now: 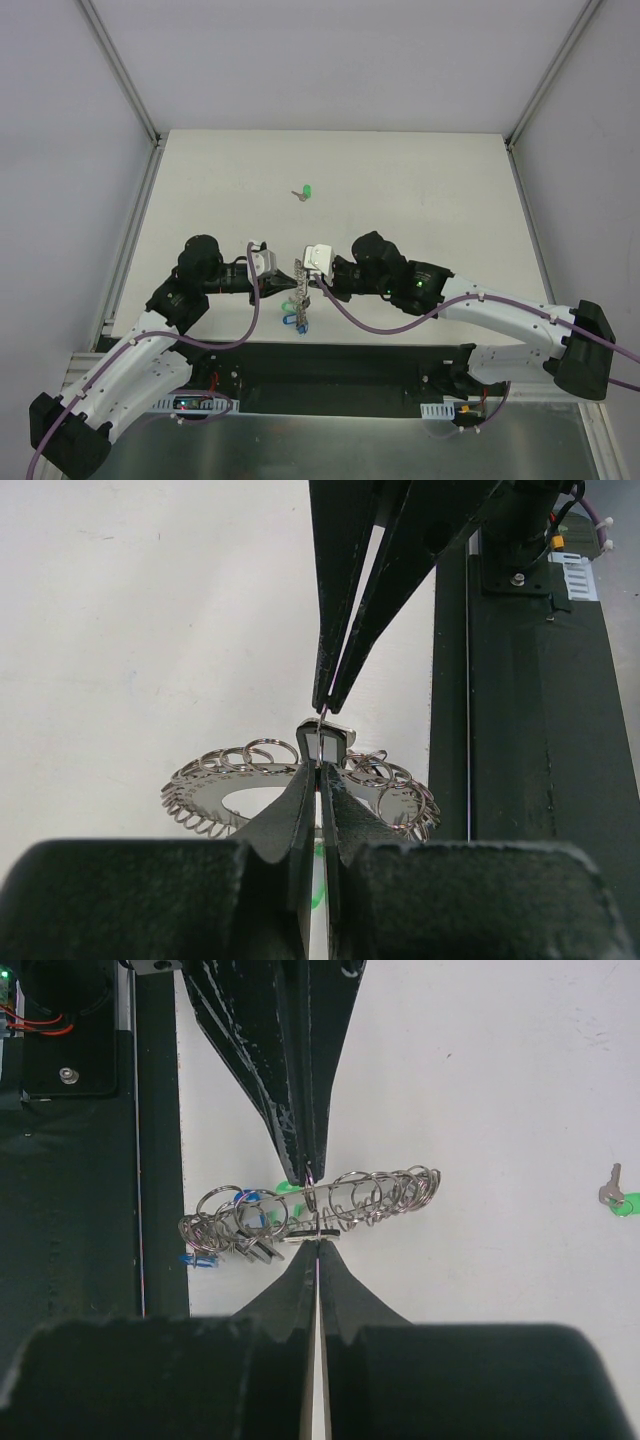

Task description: Put the keys on the keyring

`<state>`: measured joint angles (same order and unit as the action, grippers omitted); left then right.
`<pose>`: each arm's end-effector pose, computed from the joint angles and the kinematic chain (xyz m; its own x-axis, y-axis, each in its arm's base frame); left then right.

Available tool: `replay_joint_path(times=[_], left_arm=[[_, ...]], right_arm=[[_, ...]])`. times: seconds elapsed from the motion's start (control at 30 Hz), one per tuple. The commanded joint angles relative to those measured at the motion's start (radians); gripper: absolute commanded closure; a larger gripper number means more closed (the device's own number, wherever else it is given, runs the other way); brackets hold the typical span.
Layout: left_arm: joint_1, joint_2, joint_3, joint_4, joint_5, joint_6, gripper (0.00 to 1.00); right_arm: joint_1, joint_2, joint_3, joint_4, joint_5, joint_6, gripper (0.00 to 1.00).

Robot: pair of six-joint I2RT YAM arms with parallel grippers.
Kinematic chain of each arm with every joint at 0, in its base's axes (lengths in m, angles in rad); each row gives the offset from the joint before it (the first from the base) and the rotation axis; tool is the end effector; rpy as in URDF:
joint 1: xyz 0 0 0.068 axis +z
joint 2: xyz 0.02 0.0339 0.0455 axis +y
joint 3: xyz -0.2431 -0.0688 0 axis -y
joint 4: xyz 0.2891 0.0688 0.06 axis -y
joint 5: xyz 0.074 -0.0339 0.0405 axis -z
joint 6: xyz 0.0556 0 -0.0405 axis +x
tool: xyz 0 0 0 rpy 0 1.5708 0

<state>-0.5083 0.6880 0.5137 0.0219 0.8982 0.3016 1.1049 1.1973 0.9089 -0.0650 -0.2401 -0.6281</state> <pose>0.1839 -0.1522 0.2603 0.1641 0.1204 -0.9791 0.9738 0.1384 0.1802 0.1434 0.3147 0.2708 0.4430 -0.3895 -0.8075 -0.8746 0.0101 -0.4847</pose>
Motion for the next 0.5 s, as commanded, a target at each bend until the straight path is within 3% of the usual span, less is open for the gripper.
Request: replay_joint_path(times=[0.0,0.47], left_arm=[[0.01,-0.013,0.003,0.073,0.01,-0.009,1.0],[0.01,-0.016,0.002,0.075,0.004,-0.01,1.0]], right_arm=[[0.006,-0.038,0.01,0.024,-0.004,0.019,0.99],[0.004,-0.042,0.01,0.022,-0.021,0.022,0.99]])
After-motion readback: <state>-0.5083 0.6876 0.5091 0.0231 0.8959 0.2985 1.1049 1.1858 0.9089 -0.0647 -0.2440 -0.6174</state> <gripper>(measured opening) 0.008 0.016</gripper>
